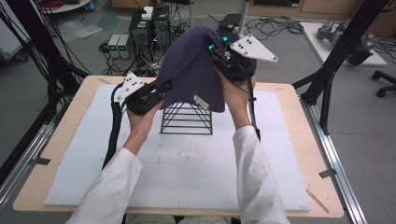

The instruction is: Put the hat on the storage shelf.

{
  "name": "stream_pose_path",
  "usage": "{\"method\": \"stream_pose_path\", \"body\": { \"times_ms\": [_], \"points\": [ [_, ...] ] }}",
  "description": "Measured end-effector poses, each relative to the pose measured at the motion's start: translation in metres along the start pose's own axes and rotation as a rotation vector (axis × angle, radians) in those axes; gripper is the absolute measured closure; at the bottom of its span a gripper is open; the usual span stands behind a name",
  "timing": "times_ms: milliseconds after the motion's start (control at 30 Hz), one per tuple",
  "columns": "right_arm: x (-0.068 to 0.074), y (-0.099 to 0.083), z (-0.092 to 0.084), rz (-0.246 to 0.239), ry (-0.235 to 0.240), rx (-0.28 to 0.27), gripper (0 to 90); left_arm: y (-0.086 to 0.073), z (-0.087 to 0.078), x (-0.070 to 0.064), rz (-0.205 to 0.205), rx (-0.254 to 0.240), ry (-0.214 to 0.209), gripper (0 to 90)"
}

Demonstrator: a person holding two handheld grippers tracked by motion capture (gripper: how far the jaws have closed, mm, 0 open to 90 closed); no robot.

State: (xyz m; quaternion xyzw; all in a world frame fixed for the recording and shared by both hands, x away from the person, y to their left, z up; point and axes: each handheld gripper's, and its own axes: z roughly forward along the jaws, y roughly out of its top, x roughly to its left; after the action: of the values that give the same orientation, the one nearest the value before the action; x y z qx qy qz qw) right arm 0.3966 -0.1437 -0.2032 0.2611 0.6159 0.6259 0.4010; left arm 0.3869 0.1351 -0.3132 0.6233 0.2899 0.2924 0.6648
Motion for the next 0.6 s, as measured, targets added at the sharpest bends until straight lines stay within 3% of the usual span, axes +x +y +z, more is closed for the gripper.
{"method": "stream_pose_path", "body": {
  "times_ms": [167, 333, 600],
  "points": [
    [0.008, -0.012, 0.0, -0.018, -0.018, 0.004, 75.3, -0.01, -0.003, 0.002, -0.012, 0.019, 0.004, 80.7],
    [0.008, -0.03, -0.002, 0.009, -0.02, 0.034, 75.3, -0.023, -0.006, 0.004, -0.026, 0.046, -0.009, 80.6],
    [0.016, -0.058, -0.004, 0.055, -0.026, 0.075, 75.2, -0.052, -0.009, 0.005, -0.097, 0.078, -0.017, 80.4]
  ]
}}
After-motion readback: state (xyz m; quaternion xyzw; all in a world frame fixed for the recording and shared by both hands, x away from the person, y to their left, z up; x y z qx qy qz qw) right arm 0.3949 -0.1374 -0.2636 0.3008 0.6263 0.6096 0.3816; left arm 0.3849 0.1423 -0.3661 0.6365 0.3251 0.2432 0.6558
